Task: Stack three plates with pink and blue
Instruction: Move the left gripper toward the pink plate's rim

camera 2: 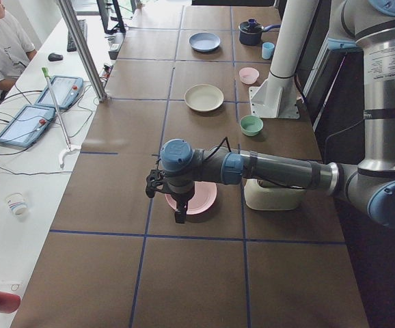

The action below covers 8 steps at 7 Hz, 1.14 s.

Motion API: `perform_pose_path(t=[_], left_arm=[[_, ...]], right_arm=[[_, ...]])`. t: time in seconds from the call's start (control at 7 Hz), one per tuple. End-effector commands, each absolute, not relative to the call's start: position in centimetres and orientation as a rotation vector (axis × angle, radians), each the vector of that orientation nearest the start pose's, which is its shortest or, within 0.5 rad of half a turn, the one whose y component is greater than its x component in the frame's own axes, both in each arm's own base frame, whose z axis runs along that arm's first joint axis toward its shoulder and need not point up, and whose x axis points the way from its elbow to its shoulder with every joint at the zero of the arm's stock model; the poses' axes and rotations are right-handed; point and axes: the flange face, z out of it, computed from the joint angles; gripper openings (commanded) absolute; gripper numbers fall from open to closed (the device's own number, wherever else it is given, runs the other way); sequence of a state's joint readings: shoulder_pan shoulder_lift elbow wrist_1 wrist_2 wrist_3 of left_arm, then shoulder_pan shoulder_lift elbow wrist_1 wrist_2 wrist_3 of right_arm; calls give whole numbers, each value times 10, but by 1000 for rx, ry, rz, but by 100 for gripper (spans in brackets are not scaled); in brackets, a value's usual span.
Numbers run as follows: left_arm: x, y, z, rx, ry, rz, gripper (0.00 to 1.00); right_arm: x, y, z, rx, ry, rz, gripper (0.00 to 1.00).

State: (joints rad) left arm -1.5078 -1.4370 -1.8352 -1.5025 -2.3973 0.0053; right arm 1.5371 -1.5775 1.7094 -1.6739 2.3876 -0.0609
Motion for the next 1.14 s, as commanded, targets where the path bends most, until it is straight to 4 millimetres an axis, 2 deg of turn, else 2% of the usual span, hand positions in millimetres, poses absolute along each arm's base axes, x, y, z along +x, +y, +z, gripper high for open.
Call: perform_pose_path(t=[0.0, 0.29, 0.57, 0.71, 0.86, 1.0], left_arm=[[-28, -439, 599, 31, 828, 97, 100], [-3, -451, 630, 3, 835, 35, 100], [57, -454, 660, 9, 870, -47, 100], [79, -459, 670, 8, 883, -36, 100], [109, -466, 673, -39, 884, -45, 100], [124, -470, 678, -61, 882, -32, 100]], right_arm=[[44, -490, 599, 40, -816, -94, 100], [38, -494, 597, 40, -812, -109, 100], [34, -498, 590, 51, -816, -125, 100], [34, -499, 587, 58, -818, -130, 100], [32, -500, 586, 71, -816, -138, 100], [28, -501, 585, 83, -817, -149, 100]])
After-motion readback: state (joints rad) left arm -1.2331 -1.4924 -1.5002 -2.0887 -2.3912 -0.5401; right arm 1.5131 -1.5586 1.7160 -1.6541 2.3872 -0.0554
